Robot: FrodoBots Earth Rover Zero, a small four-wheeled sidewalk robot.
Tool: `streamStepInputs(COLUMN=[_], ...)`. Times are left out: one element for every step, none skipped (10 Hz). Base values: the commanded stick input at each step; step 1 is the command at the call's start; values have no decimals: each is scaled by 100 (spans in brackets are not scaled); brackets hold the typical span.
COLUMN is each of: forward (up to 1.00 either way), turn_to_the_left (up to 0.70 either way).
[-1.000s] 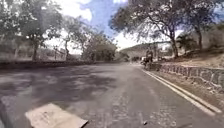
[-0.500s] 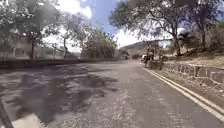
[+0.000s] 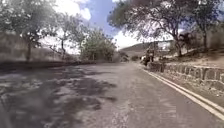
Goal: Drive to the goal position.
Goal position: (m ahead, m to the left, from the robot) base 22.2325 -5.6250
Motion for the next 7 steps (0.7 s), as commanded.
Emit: streamStepInputs(forward=[70, 70, 70, 70, 70, 70, 70], turn_to_the_left=[-18, -33, -32, 0, 0, 0, 0])
